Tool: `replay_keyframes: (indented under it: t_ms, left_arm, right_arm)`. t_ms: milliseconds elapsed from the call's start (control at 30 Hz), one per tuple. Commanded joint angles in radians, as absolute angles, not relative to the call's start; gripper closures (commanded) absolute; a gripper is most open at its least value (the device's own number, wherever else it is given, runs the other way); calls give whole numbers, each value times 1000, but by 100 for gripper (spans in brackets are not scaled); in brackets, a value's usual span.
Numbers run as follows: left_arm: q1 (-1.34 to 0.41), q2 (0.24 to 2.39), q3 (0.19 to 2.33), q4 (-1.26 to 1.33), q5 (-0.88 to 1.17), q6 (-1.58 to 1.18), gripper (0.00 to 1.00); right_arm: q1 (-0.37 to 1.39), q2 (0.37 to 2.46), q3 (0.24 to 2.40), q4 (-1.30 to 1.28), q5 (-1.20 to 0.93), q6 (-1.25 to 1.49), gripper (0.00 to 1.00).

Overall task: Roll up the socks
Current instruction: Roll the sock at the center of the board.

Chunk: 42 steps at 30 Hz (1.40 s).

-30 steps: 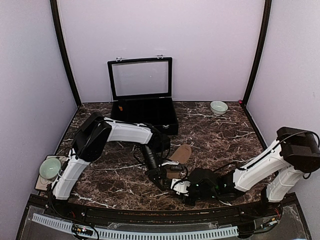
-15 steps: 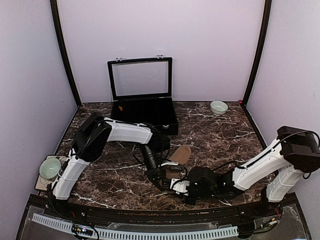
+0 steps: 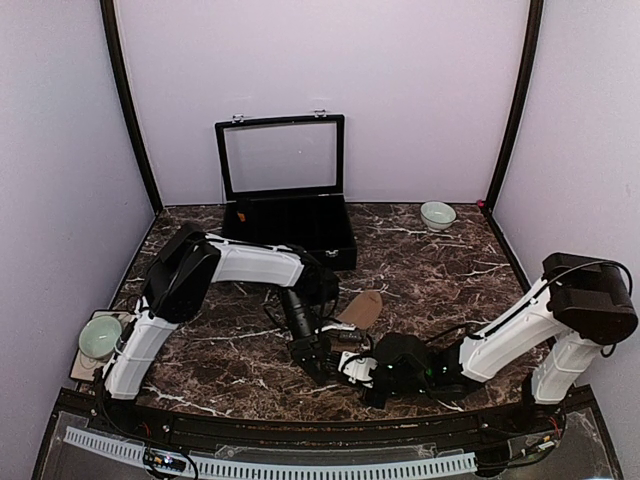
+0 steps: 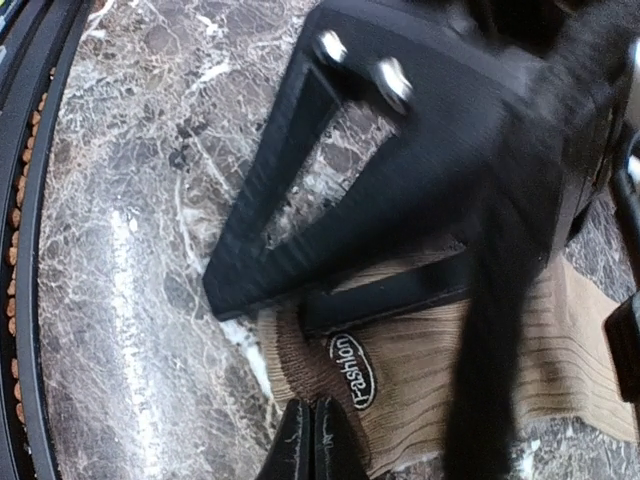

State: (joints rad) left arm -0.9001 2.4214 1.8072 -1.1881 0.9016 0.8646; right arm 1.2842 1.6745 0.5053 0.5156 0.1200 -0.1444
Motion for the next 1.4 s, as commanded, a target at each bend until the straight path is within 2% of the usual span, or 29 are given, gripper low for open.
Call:
replay_keyframes:
  t_ms: [0,33,67,300,600,833,1000,1200,1367]
  left_arm:
    - [-890,2386,1740,-1092,690,848,15]
    - [-888,2370,1731,-1084,694,840,3]
    - [-884,2356,1724,-1079,695,833,1]
    - [-835,2233,1634,-972,686,756,1]
    - [-792,1993,1457,-890,701,721,1]
    - [-773,1855,1243,-783,700,711,1]
    - [-766,1700,1163,-635,552,683,1]
    - [-875,1584,1180,-545,374,849,1]
    - [-990,1716,1199,-598,370,948,1]
  right_arm:
    - [1254,1710,473,496,104,-92,100]
    - [1255,1712,473,491,95,-90,100]
    - [1255,1715,475,481,86,-88,100]
    - [1248,1700,516,360,7,-44,100]
    - [1215,1679,581,214,-96,139,100]
    - [1132,1651,565,246,-255,303,100]
    - [1084,1654,541,299,-351,432,100]
    - [992,1740,534,356,-515,642,100]
    - [934,1769,526,392,-589,761,100]
